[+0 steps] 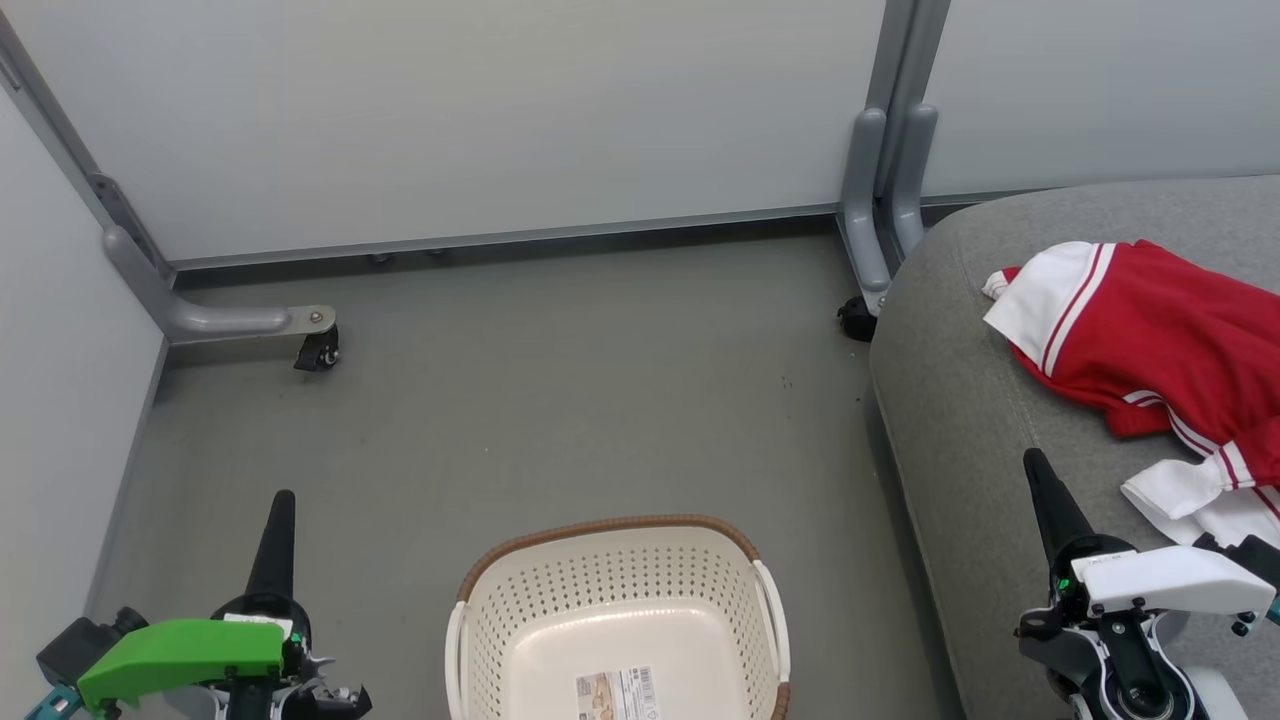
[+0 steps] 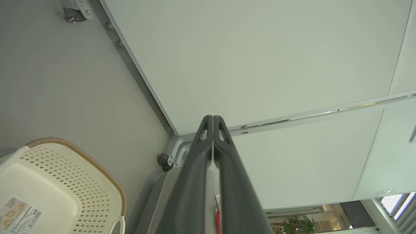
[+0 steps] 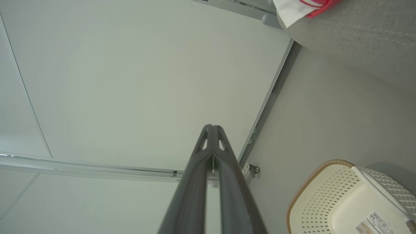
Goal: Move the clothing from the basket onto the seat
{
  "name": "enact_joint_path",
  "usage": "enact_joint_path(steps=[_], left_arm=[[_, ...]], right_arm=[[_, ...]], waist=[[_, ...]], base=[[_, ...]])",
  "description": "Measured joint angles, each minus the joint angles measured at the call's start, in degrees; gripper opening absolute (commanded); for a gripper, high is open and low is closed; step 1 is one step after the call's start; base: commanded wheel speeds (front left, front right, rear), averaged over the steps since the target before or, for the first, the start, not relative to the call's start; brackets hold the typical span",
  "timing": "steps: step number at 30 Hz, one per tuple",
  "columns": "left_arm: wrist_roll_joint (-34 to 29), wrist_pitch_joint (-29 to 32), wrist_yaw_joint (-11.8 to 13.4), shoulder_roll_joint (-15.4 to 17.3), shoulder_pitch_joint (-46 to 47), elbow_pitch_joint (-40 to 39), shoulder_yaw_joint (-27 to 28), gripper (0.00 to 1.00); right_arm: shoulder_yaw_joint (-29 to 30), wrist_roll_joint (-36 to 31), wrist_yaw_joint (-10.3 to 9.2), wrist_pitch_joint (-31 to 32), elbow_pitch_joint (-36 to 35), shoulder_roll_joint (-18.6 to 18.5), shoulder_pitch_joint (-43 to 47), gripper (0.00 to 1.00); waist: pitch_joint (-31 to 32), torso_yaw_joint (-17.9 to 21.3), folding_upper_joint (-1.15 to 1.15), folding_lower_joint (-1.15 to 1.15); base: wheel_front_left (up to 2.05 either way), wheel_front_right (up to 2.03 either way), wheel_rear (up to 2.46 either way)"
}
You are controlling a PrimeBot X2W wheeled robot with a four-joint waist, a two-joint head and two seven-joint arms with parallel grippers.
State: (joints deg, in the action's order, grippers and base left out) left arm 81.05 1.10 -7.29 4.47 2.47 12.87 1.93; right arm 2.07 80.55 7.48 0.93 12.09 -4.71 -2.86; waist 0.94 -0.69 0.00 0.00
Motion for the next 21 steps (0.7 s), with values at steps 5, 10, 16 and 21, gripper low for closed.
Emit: enact_joint_path(steps=[5, 10, 16, 21], left_arm=[[2.2, 0.7, 0.0, 0.0, 0.6, 0.2, 0.4, 0.0], [4.7, 1.4, 0.0, 0.0, 1.1, 0.4, 0.9, 0.0], [7.3, 2.1, 0.0, 0.0, 1.7, 0.5, 1.4, 0.0], [9.2, 2.7, 0.0, 0.0, 2.2, 0.7, 1.7, 0.0]], right_arm=[[0.4, 2.3, 0.0, 0.6, 0.3, 0.0, -0.5, 0.0], [0.8, 4.9, 0.0, 1.4, 0.6, 0.0, -1.1, 0.0], [1.2, 7.6, 0.0, 2.1, 1.0, 0.1, -1.6, 0.0], [1.5, 9.6, 0.0, 2.6, 1.2, 0.1, -2.2, 0.0]], waist=[[-0.2, 0.1, 0.0, 0.0], [-0.4, 0.2, 0.0, 0.0], [-0.6, 0.4, 0.0, 0.0], [-0.8, 0.5, 0.0, 0.0]], base=[[0.0, 0.0, 0.0], [0.0, 0.0, 0.0], [0.0, 0.0, 0.0], [0.0, 0.0, 0.0]])
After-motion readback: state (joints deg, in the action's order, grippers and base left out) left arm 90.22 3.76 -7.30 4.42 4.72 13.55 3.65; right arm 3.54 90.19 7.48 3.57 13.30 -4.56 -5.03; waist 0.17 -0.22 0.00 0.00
